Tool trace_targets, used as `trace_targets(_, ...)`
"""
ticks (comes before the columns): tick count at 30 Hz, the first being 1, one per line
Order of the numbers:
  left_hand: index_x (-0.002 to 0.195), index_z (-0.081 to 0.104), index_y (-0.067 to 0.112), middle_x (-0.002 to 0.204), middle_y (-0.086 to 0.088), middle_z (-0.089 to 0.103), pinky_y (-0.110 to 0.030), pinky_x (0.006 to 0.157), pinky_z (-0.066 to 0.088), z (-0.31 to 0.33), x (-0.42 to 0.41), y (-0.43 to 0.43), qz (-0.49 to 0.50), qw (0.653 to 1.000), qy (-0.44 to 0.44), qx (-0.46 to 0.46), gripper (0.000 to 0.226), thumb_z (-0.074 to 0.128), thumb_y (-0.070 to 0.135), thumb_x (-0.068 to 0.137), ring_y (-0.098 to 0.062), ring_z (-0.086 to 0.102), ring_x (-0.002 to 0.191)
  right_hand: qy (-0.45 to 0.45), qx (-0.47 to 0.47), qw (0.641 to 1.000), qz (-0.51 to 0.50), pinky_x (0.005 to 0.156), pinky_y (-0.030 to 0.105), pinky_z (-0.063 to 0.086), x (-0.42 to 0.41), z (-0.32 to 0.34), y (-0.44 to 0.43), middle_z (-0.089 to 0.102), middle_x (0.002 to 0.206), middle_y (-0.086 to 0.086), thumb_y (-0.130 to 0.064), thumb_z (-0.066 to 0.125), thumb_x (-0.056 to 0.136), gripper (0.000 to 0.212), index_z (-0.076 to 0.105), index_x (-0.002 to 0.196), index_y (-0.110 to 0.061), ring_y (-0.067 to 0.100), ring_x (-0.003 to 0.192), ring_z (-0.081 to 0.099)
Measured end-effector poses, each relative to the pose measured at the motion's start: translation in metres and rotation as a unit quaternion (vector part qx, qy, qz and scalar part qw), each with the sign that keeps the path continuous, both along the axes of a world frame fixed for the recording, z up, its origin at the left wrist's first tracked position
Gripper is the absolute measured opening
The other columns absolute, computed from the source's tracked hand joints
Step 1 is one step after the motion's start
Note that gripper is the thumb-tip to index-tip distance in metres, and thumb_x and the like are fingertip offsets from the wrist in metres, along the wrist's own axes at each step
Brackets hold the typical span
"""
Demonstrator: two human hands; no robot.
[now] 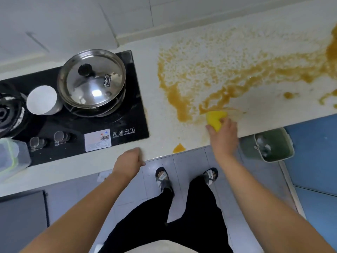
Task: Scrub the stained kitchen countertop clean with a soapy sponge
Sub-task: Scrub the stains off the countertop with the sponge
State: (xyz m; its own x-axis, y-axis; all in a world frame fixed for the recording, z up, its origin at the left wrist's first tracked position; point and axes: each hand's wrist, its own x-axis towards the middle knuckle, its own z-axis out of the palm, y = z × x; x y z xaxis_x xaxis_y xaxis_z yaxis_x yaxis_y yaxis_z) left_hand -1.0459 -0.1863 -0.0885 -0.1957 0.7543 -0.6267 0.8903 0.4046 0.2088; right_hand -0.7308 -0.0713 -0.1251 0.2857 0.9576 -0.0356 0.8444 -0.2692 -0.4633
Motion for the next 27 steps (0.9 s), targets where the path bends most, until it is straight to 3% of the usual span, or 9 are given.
trace_targets(3,0.095,0.043,0.012,0.085,-0.005,0.059,-0.036,0.064,0.038,0.004,0.000,0.012,0.007,1.000,-0.015,-0.024,0.045,0.072,0.048,0.093,-0.026,0.055,0.078,-0.042,0.038,0.971,0.234,0.073,0.036,0.047,-0.057,-0.013,-0.021,0.058,0.104,0.005,-0.047,0.076,0.080,0.046,0.062,0.112,-0.017,0.027,0.101,0.054)
trace_targets(4,0.099,0.042,0.012,0.087,-0.006,0.059,-0.036,0.065,0.038,0.006,0.001,0.015,0.010,0.999,-0.018,-0.038,0.049,0.071,0.050,0.093,-0.028,0.055,0.081,-0.054,0.043,0.961,0.268,0.073,0.037,0.048,-0.065,-0.013,-0.018,0.058,0.104,0.004,-0.048,0.076,0.079,0.045,0.063,0.111,-0.018,0.027,0.101,0.054)
trace_targets(8,0.104,0.044,0.010,0.102,-0.013,0.063,-0.034,0.072,0.042,0.006,0.000,0.031,0.006,0.998,0.005,-0.063,0.043,0.071,0.043,0.095,-0.030,0.056,0.087,0.006,-0.003,0.995,0.097,0.077,0.037,0.046,-0.052,-0.006,0.025,0.056,0.114,0.003,-0.048,0.072,0.085,0.042,0.058,0.114,-0.021,0.024,0.108,0.052)
trace_targets(12,0.098,0.057,0.008,0.098,-0.011,0.066,-0.033,0.075,0.046,0.005,-0.001,0.043,-0.009,0.996,0.018,-0.088,0.035,0.074,0.038,0.093,-0.028,0.061,0.088,0.047,-0.002,0.998,-0.039,0.071,0.033,0.039,-0.020,0.009,0.044,0.053,0.110,0.004,-0.042,0.068,0.086,0.034,0.053,0.105,-0.019,0.027,0.098,0.055)
trace_targets(15,0.094,0.060,0.010,0.094,-0.012,0.069,-0.036,0.077,0.053,0.003,-0.003,0.044,-0.001,0.996,0.011,-0.088,0.034,0.077,0.038,0.090,-0.030,0.068,0.088,0.017,-0.002,0.993,0.115,0.070,0.033,0.040,-0.035,0.010,0.006,0.051,0.104,0.005,-0.035,0.068,0.089,0.027,0.055,0.100,-0.014,0.024,0.095,0.051)
trace_targets(18,0.091,0.059,0.011,0.093,-0.012,0.068,-0.035,0.076,0.052,0.000,-0.003,0.042,0.006,0.997,0.001,-0.080,0.033,0.080,0.037,0.088,-0.030,0.068,0.087,-0.023,0.012,0.931,0.364,0.068,0.035,0.043,-0.068,0.004,-0.041,0.053,0.097,0.006,-0.032,0.079,0.078,0.031,0.062,0.097,-0.015,0.026,0.093,0.050)
trace_targets(21,0.090,0.057,0.012,0.092,-0.010,0.066,-0.035,0.075,0.051,0.000,-0.004,0.043,0.023,0.997,-0.008,-0.069,0.032,0.081,0.033,0.086,-0.029,0.066,0.083,-0.065,0.040,0.878,0.473,0.060,0.035,0.048,-0.081,-0.002,-0.030,0.054,0.092,0.005,-0.035,0.080,0.074,0.032,0.065,0.094,-0.016,0.029,0.090,0.054)
trace_targets(23,0.088,0.058,0.012,0.086,-0.007,0.066,-0.035,0.073,0.053,-0.002,-0.007,0.042,0.041,0.997,-0.019,-0.062,0.033,0.083,0.032,0.083,-0.027,0.066,0.080,-0.070,0.029,0.904,0.421,0.059,0.033,0.043,-0.075,-0.003,0.003,0.054,0.096,0.006,-0.037,0.075,0.082,0.029,0.064,0.099,-0.016,0.029,0.093,0.053)
trace_targets(27,0.076,0.056,0.014,0.072,-0.002,0.064,-0.033,0.066,0.051,-0.007,-0.016,0.031,0.076,0.995,-0.054,-0.022,0.043,0.087,0.042,0.077,-0.021,0.063,0.073,-0.044,-0.008,0.985,0.169,0.065,0.030,0.037,-0.047,0.002,0.058,0.053,0.109,0.007,-0.040,0.063,0.093,0.028,0.058,0.106,-0.016,0.027,0.098,0.052)
